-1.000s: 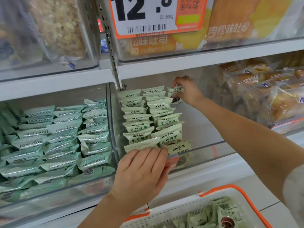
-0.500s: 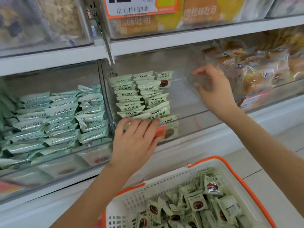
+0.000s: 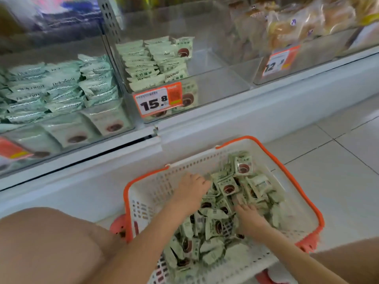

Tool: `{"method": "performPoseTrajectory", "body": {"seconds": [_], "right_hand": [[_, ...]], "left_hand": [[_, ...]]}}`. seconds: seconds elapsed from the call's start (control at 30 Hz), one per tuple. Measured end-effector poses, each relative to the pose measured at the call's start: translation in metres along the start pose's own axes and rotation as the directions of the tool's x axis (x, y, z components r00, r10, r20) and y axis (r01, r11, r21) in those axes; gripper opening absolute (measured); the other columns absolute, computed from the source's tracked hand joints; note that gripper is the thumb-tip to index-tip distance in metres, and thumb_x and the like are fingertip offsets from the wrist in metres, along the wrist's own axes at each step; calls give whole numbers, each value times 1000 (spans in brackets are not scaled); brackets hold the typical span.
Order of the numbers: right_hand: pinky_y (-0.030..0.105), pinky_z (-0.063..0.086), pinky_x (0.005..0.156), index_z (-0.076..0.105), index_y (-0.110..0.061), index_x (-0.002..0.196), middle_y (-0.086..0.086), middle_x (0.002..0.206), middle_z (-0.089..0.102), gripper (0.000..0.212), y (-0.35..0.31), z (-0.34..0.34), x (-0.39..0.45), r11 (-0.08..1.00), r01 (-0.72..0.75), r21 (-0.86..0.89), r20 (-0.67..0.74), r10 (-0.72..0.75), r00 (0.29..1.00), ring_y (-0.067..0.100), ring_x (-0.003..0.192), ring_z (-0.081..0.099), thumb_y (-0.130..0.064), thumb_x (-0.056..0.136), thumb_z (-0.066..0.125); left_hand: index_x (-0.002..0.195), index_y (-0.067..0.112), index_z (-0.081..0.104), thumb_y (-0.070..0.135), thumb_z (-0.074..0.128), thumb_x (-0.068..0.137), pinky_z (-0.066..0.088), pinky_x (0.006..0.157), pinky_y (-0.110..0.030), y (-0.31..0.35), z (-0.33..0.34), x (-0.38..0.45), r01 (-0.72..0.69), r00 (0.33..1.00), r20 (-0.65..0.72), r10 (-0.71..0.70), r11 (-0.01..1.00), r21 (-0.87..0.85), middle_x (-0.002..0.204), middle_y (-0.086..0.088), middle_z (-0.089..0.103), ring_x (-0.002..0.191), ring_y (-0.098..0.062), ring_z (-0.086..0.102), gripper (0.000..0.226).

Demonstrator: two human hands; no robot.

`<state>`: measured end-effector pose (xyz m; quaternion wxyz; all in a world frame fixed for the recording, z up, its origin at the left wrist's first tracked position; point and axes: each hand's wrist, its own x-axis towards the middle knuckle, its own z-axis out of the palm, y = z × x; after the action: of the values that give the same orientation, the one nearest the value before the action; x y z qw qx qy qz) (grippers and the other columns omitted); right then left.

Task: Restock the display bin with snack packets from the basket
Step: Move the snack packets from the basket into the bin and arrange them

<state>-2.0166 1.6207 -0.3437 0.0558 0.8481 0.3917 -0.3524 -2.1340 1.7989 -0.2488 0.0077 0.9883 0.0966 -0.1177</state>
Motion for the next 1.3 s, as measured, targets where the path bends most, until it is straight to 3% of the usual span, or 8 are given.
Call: {"method": "performPoseTrajectory", "body": {"seconds": [0.23, 0.43, 0.8, 0.93, 1.07, 1.13, 1.2, 1.3], "right_hand": [[35, 42, 103, 23, -20, 146, 7, 142, 44, 76, 5, 41, -10, 997, -66, -28, 267, 71, 961, 26, 125, 47, -36, 83, 63], [46, 35, 110, 8, -28, 151, 10, 150, 34, 87, -10, 53, -4, 990, -120, -72, 414, 139, 899, 32, 133, 39, -53, 84, 57], [57, 25, 112, 20, -35, 148, 5, 154, 28, 81, -16, 59, 9, 966, 29, -257, 511, 111, 852, 34, 139, 30, -70, 80, 46], [42, 36, 108, 29, -32, 145, 0, 147, 40, 84, -17, 41, 2, 988, 104, -118, 517, -28, 855, 28, 131, 42, -66, 75, 60], [32, 45, 85, 53, -24, 108, -1, 116, 59, 52, -21, 10, -8, 984, 102, 149, 431, -158, 888, 20, 101, 55, -66, 77, 59], [29, 47, 80, 51, -27, 107, -6, 108, 57, 47, -23, -21, -15, 897, -22, 442, 368, -159, 916, 19, 101, 57, -67, 83, 51], [33, 54, 80, 56, -19, 113, 1, 107, 66, 47, -26, -53, -24, 625, -192, 756, 357, -148, 922, 22, 98, 63, -59, 90, 47], [40, 51, 86, 62, -8, 108, 12, 94, 72, 43, -32, -84, -40, 205, -196, 959, 222, -110, 969, 26, 87, 66, -46, 94, 49]], "left_hand": [[109, 16, 51, 6, 48, 91, 32, 104, -43, 33, 57, -30, 187, 951, 276, -139, 970, -158, 106, -7, 60, 102, -28, 52, 20], [122, 14, 51, 10, 48, 91, 29, 104, -40, 31, 67, -28, 243, 947, 269, -175, 939, -245, 117, -6, 58, 110, -25, 49, 32], [120, 17, 53, 15, 51, 91, 28, 107, -41, 23, 69, -32, 308, 917, 358, -174, 881, -360, 107, -3, 61, 103, -22, 55, 29], [119, 16, 53, 16, 52, 92, 31, 104, -41, 21, 63, -34, 307, 914, 374, -156, 869, -387, 109, -3, 60, 102, -23, 55, 27], [124, 20, 52, 17, 56, 86, 44, 94, -39, 21, 61, -30, 321, 894, 435, -112, 835, -446, 110, -2, 61, 99, -20, 57, 38], [137, 22, 41, 26, 66, 82, 49, 92, -39, 23, 56, -26, 337, 879, 475, -46, 764, -550, 125, -2, 55, 107, -18, 56, 61], [147, 24, 24, 35, 77, 75, 42, 104, -37, 29, 44, -21, 330, 900, 437, 8, 642, -692, 143, 1, 40, 124, -17, 46, 90], [150, 27, 10, 41, 85, 64, 32, 112, -37, 41, 17, -17, 282, 953, 303, -29, 458, -843, 148, 4, 30, 133, -15, 35, 115]]}}
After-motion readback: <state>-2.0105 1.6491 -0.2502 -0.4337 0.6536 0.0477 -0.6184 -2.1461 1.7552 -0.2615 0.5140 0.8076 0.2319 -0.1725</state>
